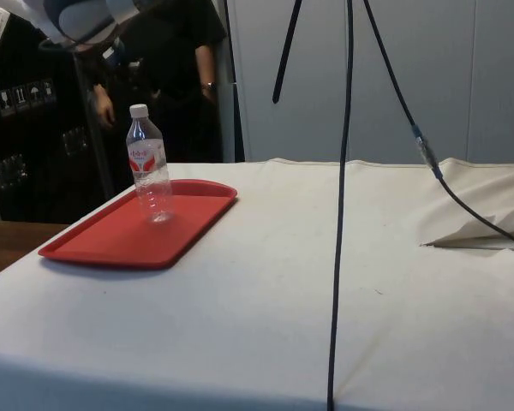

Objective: Place the bottle upright on the tray.

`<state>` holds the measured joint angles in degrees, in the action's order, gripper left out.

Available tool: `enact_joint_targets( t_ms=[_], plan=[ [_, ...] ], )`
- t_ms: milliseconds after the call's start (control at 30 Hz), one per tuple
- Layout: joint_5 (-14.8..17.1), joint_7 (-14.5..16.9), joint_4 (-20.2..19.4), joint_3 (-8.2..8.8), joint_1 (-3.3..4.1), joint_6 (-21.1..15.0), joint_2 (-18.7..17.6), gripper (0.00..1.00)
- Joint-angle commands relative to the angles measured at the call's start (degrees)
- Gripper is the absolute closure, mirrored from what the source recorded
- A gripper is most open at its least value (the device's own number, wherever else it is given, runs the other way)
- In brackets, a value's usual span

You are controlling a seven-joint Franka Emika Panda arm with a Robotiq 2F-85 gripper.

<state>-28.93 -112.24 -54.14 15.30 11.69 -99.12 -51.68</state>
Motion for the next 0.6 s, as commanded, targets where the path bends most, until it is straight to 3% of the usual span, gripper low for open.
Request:
enact_joint_targets(
  t_ms=[0,33,67,300,333,400,567],
  plan=[
    [0.92,0.29,-0.40,-0.46,-0.46,-0.63,0.74,0.00],
    [0.23,0.06,0.00,0.00,-0.06,0.00,0.11,0.00],
    [1.15,0.34,-0.52,-0.46,-0.52,-0.63,0.86,0.00],
    [2.35,0.52,-2.01,-0.40,-0.97,-0.57,2.35,0.00],
    [1.89,0.46,-0.92,0.00,-0.69,0.63,1.43,0.00],
    [2.52,0.46,-2.52,-0.34,-1.09,-0.63,2.64,0.00],
    [2.64,0.40,-3.38,-0.29,-1.09,-0.46,3.15,0.00]
  ],
)
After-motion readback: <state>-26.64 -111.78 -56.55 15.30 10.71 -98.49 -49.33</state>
